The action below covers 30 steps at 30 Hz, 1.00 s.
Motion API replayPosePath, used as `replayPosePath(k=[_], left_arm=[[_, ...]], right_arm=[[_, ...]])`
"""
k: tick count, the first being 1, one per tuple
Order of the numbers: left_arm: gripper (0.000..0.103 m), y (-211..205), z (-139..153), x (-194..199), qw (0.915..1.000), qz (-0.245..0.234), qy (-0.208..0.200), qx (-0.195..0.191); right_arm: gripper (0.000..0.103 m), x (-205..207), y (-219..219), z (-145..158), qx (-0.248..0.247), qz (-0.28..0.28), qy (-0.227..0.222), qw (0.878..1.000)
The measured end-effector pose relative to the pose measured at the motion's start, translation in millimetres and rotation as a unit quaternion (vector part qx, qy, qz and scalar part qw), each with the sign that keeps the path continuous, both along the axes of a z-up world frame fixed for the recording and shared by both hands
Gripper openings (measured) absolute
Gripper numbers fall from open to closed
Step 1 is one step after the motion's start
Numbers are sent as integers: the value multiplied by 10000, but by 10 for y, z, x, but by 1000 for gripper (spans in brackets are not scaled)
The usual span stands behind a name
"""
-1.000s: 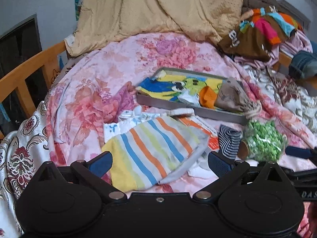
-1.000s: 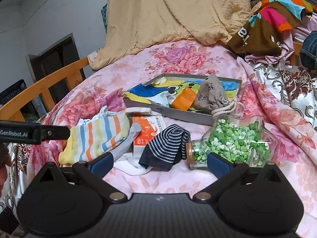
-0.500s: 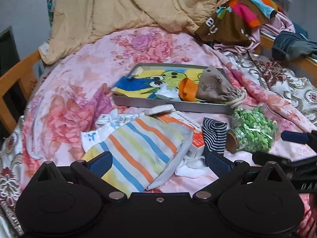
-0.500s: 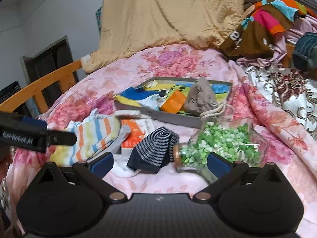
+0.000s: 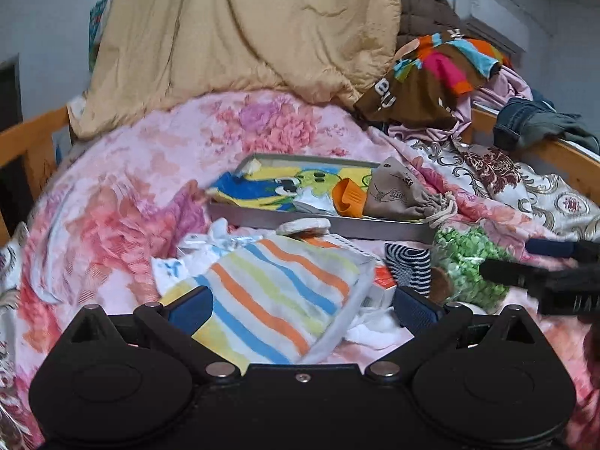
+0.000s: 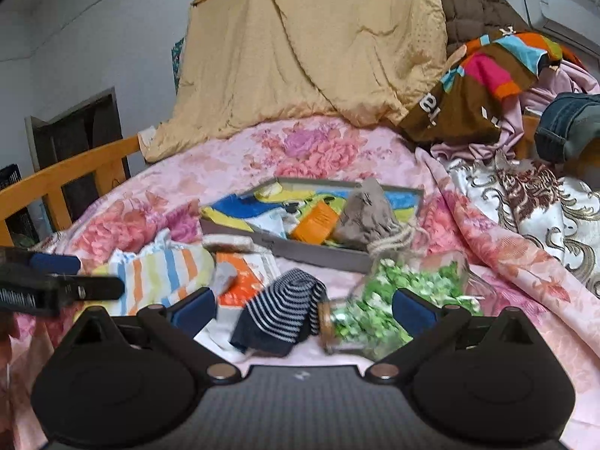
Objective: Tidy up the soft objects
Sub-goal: 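Move the left tool to the striped towel while the right tool approaches the navy striped sock, then close the left tool on the striped towel while the right tool grasps the navy striped sock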
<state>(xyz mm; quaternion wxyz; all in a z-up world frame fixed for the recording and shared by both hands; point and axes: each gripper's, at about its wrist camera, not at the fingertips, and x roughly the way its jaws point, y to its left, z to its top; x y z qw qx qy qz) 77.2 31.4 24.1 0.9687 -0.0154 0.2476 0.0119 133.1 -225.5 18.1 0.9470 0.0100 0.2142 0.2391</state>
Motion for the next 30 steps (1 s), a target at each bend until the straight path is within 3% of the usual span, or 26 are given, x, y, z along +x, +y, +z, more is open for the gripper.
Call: replayPosePath(k=[2,8,11,20,25,30], left_arm=[[102,71,-57,-84,9997,123,-198,32],[102,255,-104,150,9992,166,329,-129],[102,339,-163,232,9987,143,400,-273],[102,489,-386,468,9930,-13,723,-929],[102,440,-507,561,9934,-211,884,-707],[100,436,-547,619,9919,-309,1056,-628]], right_arm=[[103,-22,67,27,62,13,-104,9999],[103,-85,398,-23,-342,461,-408,9975],[103,-61,579,-98,-586,738,-415,9947],[99,48,871,-346,-775,1738,-15,9817],[87,126,952,-423,-856,2000,178,9759],[83,143,976,-521,-1016,2061,424,9723]])
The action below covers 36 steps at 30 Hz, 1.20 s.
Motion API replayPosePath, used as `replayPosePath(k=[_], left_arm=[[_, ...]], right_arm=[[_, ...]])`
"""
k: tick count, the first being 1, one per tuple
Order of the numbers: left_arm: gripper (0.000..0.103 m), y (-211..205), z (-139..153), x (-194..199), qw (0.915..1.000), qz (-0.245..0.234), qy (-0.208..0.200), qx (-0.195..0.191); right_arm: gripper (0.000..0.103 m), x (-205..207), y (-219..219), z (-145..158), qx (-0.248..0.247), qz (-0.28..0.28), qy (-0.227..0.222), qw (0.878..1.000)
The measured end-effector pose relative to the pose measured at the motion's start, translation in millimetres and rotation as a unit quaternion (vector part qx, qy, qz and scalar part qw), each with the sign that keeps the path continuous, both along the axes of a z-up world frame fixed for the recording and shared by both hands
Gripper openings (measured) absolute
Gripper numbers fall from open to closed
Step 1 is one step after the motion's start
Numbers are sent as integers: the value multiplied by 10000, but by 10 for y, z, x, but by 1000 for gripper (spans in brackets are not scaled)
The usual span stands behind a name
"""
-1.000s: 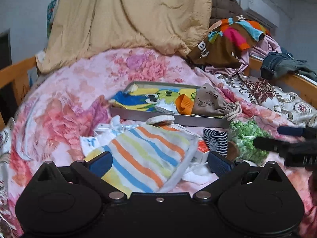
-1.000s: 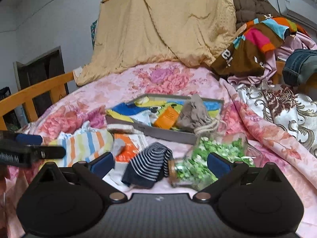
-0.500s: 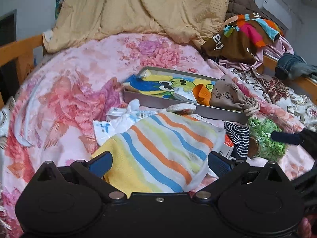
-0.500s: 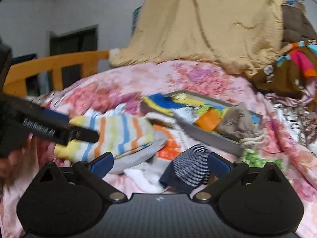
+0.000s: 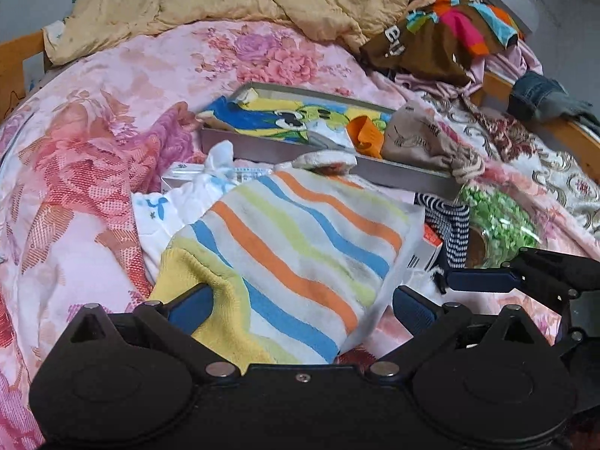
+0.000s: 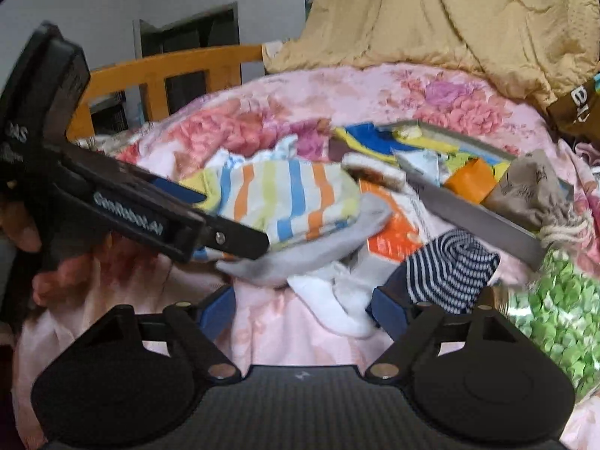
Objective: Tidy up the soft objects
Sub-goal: 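Close the left tool on the striped towel while the right tool grasps the navy striped sock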
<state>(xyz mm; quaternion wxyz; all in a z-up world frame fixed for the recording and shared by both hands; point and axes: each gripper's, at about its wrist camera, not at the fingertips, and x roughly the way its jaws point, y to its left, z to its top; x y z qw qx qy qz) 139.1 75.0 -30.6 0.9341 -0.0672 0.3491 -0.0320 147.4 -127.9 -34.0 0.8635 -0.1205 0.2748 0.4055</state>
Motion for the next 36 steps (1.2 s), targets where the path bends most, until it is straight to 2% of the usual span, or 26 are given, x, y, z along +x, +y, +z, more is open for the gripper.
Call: replayPosePath(k=[5,10,12,15,17,19,20,23,26,28,31,36], left_arm=[[93,-82,-33,11,9990,-163,173,372],[82,-72,-44,15,9985,-139,258,456],[78,-64,-47,24,9985,-110,285,453],[71,-67,-41,18,9986,-99,270,453],[58,-62,-32,14,9988,-96,256,398],[47,-60,-21,8,9992,-113,258,299],[41,-69,-13,1,9992,-136,259,258],[31,-89,-2,-11,9992,-206,256,222],[21,-69,-3,-13,9995,-169,212,157],[19,-18,-9,3,9997,-42,221,3],[19,78,-4,25,9986,114,280,-431],[18,220,-10,29,9925,353,352,-1116]], right_arm=[[81,87,-8,-83,-36,-146,252,9996],[81,184,12,-137,-32,-279,377,9989],[77,216,19,-149,-11,-298,408,9987],[66,247,16,-149,43,-282,484,9984],[51,251,6,-139,55,-353,470,9983],[49,270,-18,-140,86,-375,512,9979],[44,263,-8,-142,83,-375,515,9979],[32,225,22,-140,30,-297,451,9985],[27,212,26,-140,34,-250,421,9988],[25,222,15,-140,62,-274,447,9986],[23,210,18,-139,37,-277,402,9988],[23,211,7,-123,94,-280,425,9987]])
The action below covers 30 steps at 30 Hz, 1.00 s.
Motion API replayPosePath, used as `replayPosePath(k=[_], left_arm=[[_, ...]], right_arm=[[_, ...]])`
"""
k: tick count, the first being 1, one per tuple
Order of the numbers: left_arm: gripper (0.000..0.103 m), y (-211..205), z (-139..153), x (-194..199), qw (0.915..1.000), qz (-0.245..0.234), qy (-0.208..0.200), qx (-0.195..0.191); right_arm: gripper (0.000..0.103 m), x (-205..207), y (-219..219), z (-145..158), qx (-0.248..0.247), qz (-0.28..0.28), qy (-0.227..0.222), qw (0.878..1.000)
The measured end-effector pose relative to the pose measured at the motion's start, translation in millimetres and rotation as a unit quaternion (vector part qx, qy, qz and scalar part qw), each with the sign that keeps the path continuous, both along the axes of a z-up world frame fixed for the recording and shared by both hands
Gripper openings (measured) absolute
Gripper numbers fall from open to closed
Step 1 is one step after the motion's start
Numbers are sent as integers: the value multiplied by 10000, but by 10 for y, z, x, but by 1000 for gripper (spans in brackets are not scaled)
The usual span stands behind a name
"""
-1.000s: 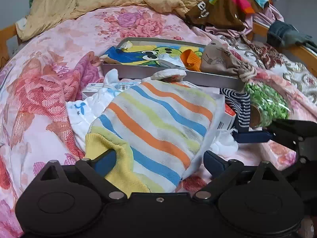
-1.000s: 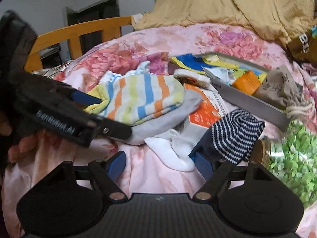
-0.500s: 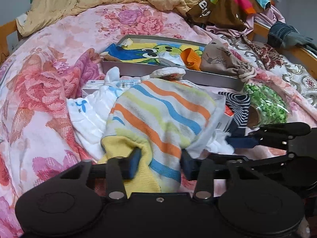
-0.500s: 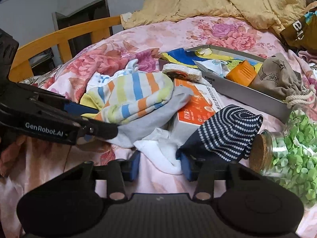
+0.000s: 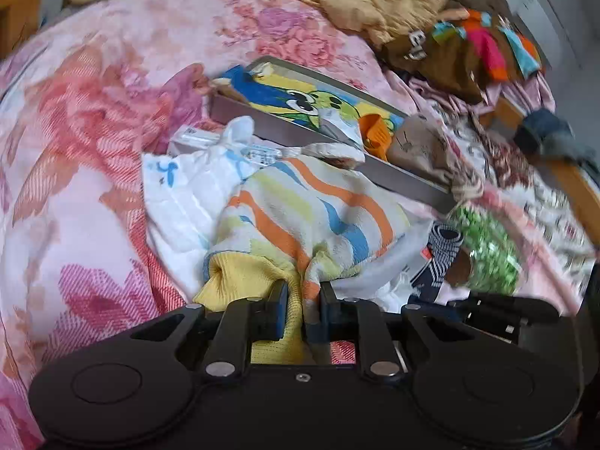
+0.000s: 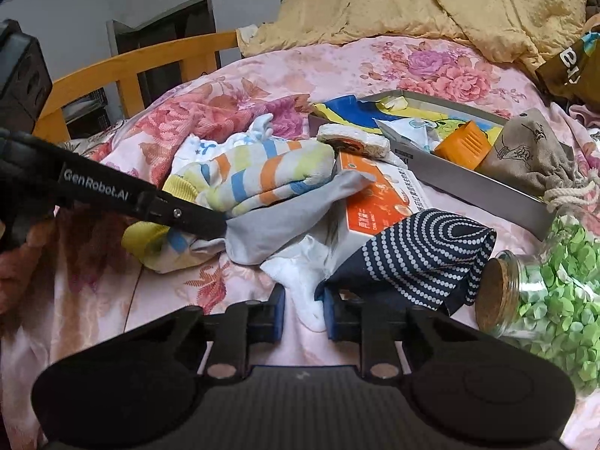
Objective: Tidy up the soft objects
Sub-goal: 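Close the left tool on the striped towel while the right tool grasps the navy striped sock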
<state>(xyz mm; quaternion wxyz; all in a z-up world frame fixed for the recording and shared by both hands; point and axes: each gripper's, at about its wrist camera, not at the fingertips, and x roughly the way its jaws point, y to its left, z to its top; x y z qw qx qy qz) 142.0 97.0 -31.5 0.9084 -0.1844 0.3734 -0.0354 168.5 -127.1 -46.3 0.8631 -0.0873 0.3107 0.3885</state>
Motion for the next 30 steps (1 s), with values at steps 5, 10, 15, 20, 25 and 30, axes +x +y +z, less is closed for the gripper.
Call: replayPosePath(k=[5,10,15,20,25,30], left_arm=[[18,119,-24,2,9981,252,111,-552],[18,169,-14,-20,9960,255,161,-845],[18,138,4,-36,9955,112,204,-916],[20,195,-11,-39,9929,223,241,-1142],[23,281,-76,-2,9887,351,281,-1429],[24,301,-134,35,9863,329,296,-1587]], right_arm=[[19,-18,-5,8,-4,55,-45,10000],[13,-71,3,49,-54,141,-143,9998],[7,-182,-15,99,-152,207,-261,9993],[2,-294,-44,137,-161,344,-244,9990],[6,-219,-100,132,40,228,-19,9997],[14,-100,-231,151,333,-15,406,9986]])
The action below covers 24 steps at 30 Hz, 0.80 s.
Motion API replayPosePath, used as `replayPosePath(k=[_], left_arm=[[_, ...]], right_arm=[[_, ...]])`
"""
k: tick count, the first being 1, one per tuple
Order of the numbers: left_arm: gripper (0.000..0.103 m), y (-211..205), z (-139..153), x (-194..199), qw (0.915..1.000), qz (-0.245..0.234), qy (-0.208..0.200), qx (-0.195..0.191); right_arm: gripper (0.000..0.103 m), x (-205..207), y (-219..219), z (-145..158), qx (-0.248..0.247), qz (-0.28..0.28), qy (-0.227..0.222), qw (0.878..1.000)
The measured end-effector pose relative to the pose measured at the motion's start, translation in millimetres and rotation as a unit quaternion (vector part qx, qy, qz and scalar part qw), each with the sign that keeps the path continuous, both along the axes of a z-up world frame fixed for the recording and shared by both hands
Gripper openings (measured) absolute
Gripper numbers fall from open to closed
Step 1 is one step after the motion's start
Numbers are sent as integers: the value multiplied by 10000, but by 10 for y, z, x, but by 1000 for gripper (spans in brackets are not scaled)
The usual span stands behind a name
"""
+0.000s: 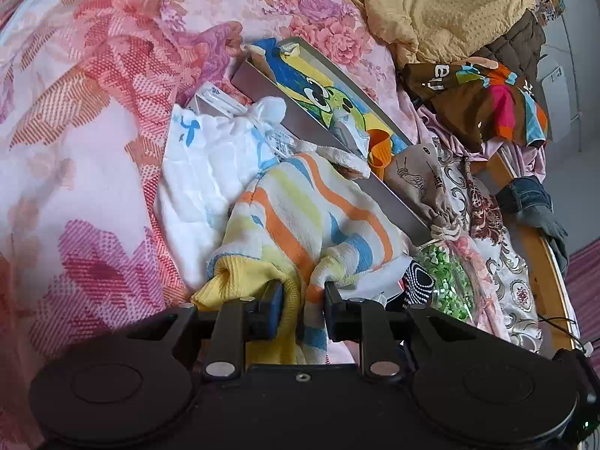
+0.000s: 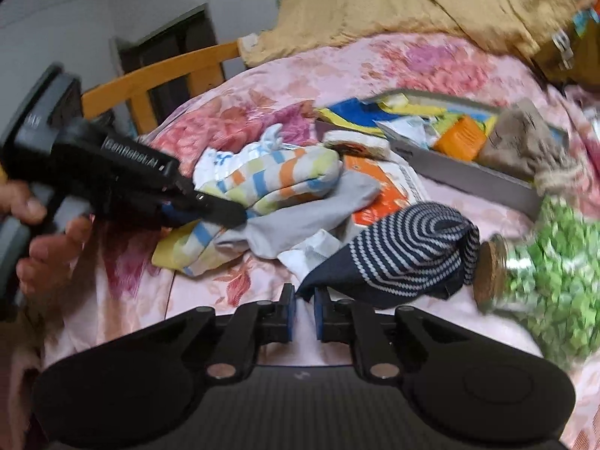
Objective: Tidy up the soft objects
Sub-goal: 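Close the left tool on the striped towel while the right tool grasps the navy striped sock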
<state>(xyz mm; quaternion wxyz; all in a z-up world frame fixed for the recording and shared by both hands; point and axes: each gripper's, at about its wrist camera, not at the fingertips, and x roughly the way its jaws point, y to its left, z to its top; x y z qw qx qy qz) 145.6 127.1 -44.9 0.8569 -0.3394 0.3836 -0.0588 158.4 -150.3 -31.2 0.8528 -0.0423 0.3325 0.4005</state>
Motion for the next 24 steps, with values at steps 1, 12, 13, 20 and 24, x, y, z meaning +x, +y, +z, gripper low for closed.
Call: replayPosePath(k=[1,12,13,20,24], left_arm=[[24,14,-7,2,10000,-4,-4,-35],[23,111,-75,28,9988,143,31,-478],[23,116,-82,35,9986,156,32,-513],[17,99,-59,27,9987,97,-193,-470],[15,26,40,-35,9982,-87,-459,-383]], right_arm=[[18,26,-28,4,38,-61,105,9999],[53,196,-340,54,591,-787,673,9929],[53,226,-345,51,648,-842,669,9921],[19,332,-311,0,832,-1135,637,9880],[5,264,-252,16,663,-1055,409,9914]])
